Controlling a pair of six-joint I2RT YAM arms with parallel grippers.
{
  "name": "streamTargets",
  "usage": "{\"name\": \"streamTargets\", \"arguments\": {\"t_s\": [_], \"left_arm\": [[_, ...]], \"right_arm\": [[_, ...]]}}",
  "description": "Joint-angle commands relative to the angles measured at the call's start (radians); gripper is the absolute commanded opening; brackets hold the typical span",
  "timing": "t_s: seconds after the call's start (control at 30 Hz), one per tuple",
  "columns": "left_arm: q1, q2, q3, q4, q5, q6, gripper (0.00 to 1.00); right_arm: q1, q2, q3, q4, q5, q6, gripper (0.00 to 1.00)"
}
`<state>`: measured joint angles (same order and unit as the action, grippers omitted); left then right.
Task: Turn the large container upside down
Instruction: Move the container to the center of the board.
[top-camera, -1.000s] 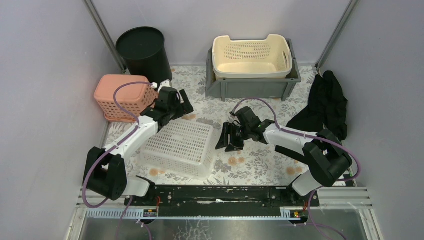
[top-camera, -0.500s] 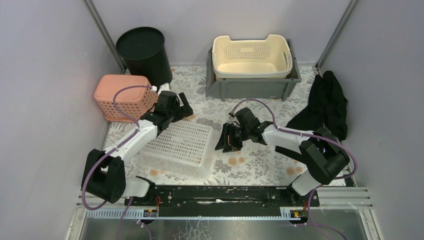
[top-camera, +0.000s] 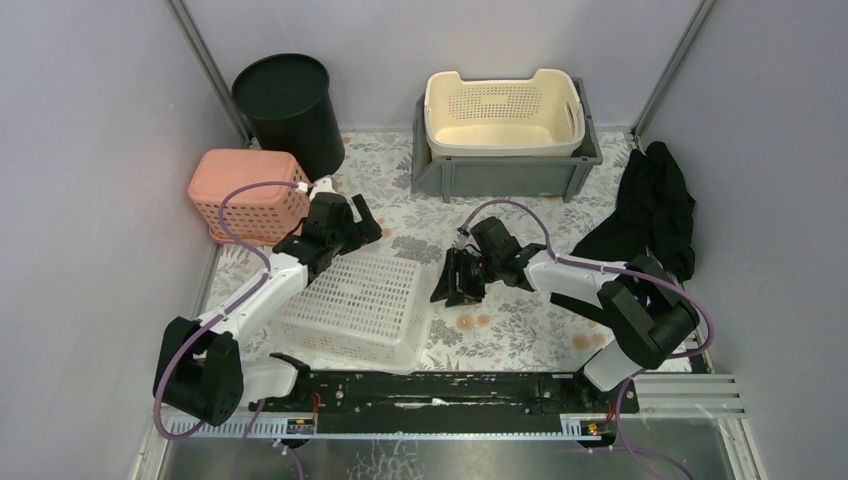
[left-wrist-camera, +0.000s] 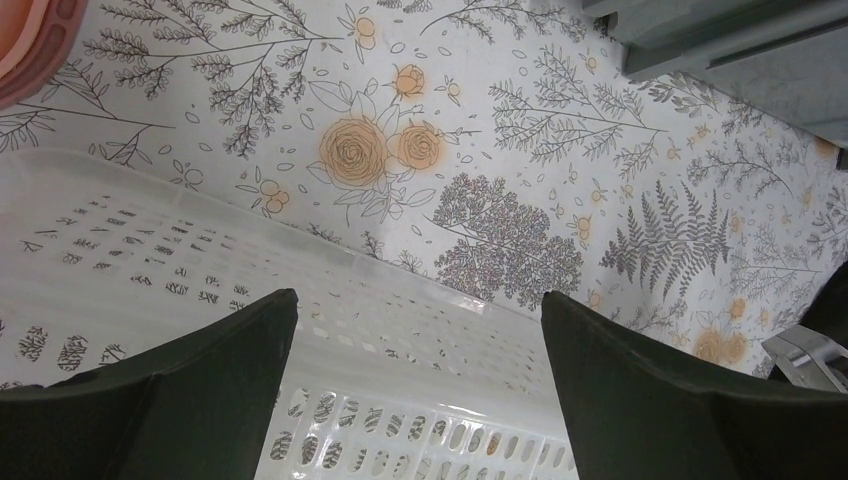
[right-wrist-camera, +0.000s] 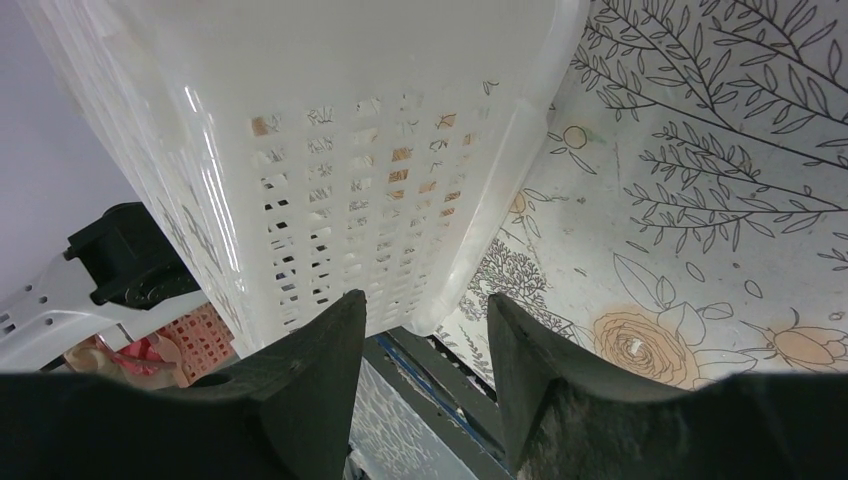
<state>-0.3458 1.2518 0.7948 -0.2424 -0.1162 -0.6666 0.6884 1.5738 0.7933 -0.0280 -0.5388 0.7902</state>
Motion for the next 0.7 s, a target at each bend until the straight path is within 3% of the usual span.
{"name": "streamTargets", "arguments": {"t_s": [0.0,0.67], "left_arm": [[0.007,-0.023,-0.030,-0.044,0.005,-0.013,1.00],[0.008,-0.099,-0.064,-0.094,0.025,-0.038,1.00]], "right_arm": [[0.009,-0.001,0.000,0.032,-0.019,0.004,0.55],[0.010,0.003,-0.002,0.035,-0.023,0.007,0.56]]}}
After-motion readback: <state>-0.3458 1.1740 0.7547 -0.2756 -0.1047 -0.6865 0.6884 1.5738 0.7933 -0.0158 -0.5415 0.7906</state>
